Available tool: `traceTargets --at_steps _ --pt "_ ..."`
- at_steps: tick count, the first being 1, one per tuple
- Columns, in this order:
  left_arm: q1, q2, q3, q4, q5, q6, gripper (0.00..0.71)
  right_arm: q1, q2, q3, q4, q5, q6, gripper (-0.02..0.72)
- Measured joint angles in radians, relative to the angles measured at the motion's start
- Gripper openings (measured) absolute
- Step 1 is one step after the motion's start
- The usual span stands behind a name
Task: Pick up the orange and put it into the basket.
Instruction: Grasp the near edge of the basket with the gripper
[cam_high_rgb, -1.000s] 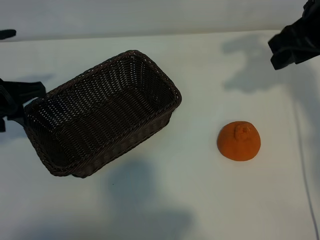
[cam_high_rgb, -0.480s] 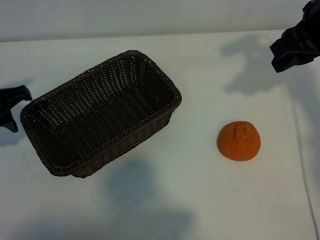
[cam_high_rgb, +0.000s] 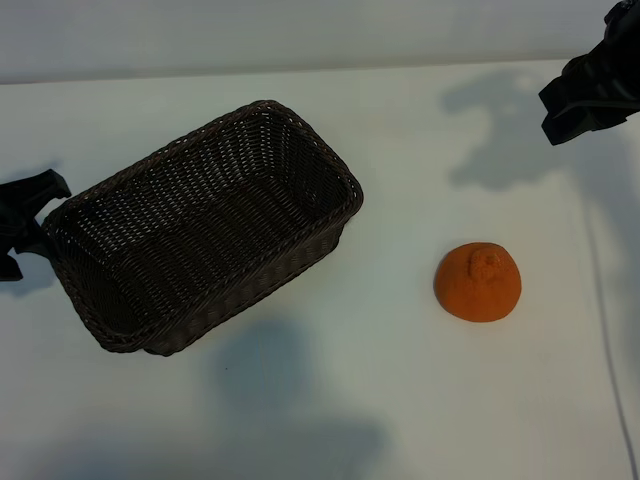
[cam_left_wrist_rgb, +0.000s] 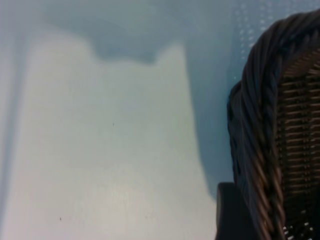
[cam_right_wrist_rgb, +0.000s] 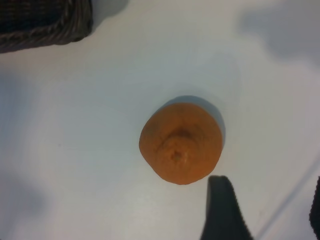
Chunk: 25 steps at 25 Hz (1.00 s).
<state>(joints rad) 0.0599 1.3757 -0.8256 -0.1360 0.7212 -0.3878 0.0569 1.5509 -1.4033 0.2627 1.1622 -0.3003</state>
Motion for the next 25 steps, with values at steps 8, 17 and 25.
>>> traceTargets --at_steps 8,17,25 --pt "0.000 0.118 0.000 -0.025 -0.056 0.016 0.423 0.000 0.000 0.000 0.002 0.000 0.000 0.422" --pt "0.000 0.234 0.000 -0.086 -0.154 0.069 0.423 0.000 0.000 0.000 0.002 0.000 0.000 0.422" --pt "0.001 0.277 0.000 -0.134 -0.193 0.103 0.360 0.000 0.000 0.000 0.002 -0.001 0.000 0.421"
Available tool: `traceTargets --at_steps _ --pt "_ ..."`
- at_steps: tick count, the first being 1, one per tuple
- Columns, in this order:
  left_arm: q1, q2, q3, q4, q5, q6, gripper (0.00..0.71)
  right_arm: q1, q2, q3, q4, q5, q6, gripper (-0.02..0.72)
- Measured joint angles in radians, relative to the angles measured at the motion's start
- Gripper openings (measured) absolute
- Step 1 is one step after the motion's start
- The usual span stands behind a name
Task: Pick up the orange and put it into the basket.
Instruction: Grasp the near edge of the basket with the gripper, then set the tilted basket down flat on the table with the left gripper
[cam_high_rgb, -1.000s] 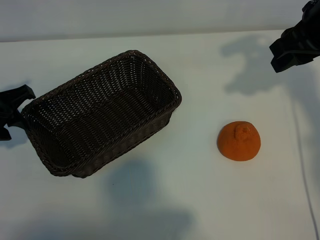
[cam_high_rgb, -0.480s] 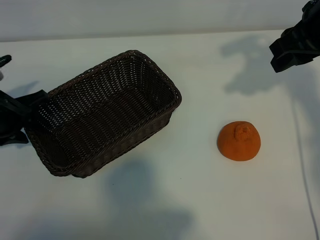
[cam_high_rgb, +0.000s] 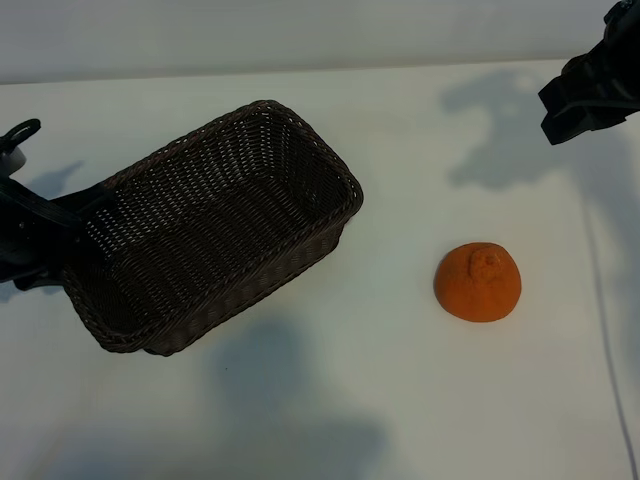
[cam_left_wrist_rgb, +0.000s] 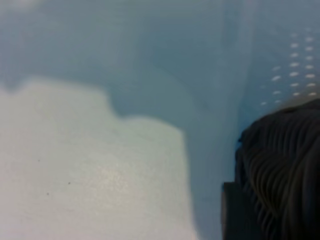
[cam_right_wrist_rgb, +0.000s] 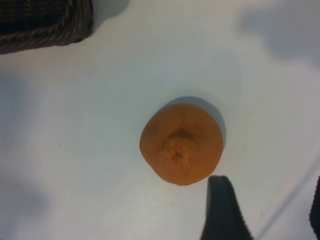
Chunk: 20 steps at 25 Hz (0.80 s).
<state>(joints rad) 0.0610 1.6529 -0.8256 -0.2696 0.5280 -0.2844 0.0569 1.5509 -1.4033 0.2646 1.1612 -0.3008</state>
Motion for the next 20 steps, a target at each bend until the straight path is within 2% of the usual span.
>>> traceTargets --at_steps 3,11,16,20 --pt "0.001 0.000 0.000 -0.011 0.010 0.012 0.179 0.000 0.000 0.000 0.000 -0.002 0.000 0.421" --pt "0.002 0.000 -0.006 -0.020 0.037 0.013 0.180 0.000 0.000 0.000 0.000 -0.004 0.000 0.421" --pt "0.002 0.000 -0.091 -0.019 0.165 0.027 0.171 0.000 0.000 0.000 0.000 -0.007 0.000 0.421" --pt "0.002 0.000 -0.191 -0.054 0.293 0.114 0.170 0.000 0.000 0.000 0.000 -0.009 0.000 0.421"
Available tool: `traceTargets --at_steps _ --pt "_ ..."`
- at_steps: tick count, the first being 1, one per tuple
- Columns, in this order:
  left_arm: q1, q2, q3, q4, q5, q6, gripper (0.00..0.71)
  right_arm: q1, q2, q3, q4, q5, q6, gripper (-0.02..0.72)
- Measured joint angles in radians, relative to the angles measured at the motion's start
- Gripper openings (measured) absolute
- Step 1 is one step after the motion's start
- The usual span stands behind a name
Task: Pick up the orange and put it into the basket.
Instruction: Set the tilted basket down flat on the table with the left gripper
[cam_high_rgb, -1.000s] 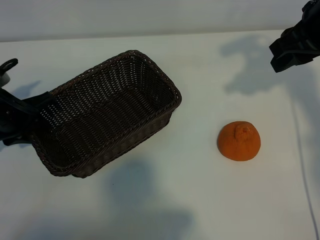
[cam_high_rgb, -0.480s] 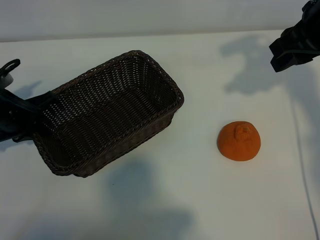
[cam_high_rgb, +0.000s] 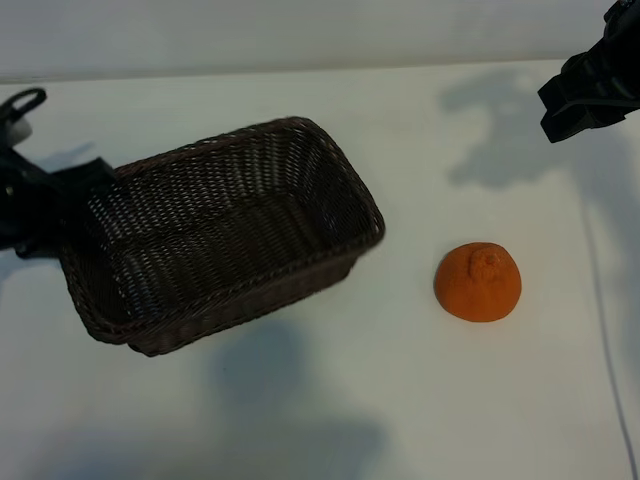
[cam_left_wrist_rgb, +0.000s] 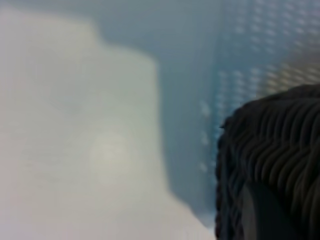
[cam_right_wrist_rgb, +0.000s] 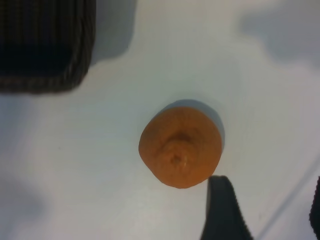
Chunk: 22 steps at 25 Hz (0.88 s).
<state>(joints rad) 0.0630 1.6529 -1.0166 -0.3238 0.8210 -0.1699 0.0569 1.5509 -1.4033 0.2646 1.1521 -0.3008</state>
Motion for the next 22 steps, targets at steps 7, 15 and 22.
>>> traceTargets --at_steps 7,15,22 --pt "0.000 0.000 -0.173 -0.118 0.138 0.132 0.170 0.000 0.000 0.000 0.000 0.000 0.000 0.421" --pt "0.000 0.003 -0.289 -0.116 0.280 0.277 0.169 0.000 0.000 0.000 0.000 0.000 -0.001 0.421" --pt "0.000 0.059 -0.371 -0.117 0.334 0.377 0.169 0.000 0.000 0.000 0.000 0.000 -0.001 0.421"
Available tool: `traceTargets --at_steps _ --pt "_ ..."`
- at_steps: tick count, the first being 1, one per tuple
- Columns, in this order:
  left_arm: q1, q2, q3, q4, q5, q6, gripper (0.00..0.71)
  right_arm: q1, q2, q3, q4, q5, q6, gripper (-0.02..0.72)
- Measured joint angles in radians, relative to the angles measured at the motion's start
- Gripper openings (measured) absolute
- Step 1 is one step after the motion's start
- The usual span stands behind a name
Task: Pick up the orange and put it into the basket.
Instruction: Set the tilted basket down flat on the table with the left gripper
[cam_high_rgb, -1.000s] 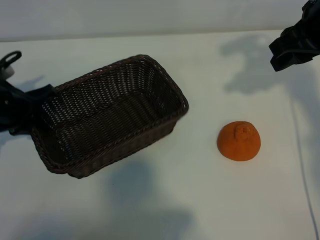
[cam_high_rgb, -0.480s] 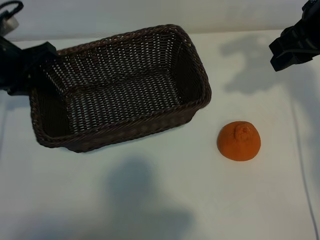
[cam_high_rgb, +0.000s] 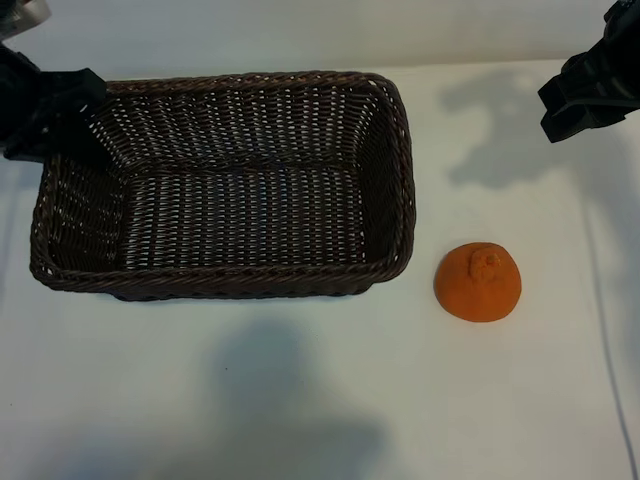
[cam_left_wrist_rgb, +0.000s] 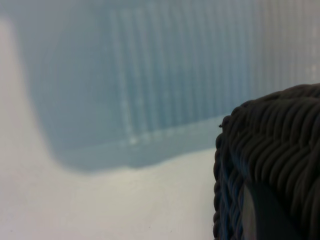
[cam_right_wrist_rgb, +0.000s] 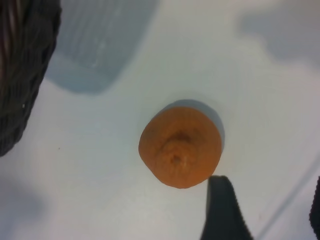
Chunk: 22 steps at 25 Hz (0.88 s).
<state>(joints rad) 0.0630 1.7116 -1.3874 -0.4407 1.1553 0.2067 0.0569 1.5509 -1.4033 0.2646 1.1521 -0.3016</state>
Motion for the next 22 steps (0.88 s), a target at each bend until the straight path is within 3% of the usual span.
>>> traceTargets --at_steps 5,10,22 --pt "-0.007 0.072 -0.016 -0.011 -0.014 0.003 0.169 0.000 0.000 0.000 0.000 0.000 0.001 0.421" --pt "-0.046 0.156 -0.016 -0.016 -0.044 0.025 0.169 0.000 0.000 0.000 0.005 0.000 0.001 0.421" --pt "-0.105 0.244 -0.016 -0.033 -0.196 0.024 0.169 0.000 0.000 0.000 0.014 -0.001 0.001 0.421"
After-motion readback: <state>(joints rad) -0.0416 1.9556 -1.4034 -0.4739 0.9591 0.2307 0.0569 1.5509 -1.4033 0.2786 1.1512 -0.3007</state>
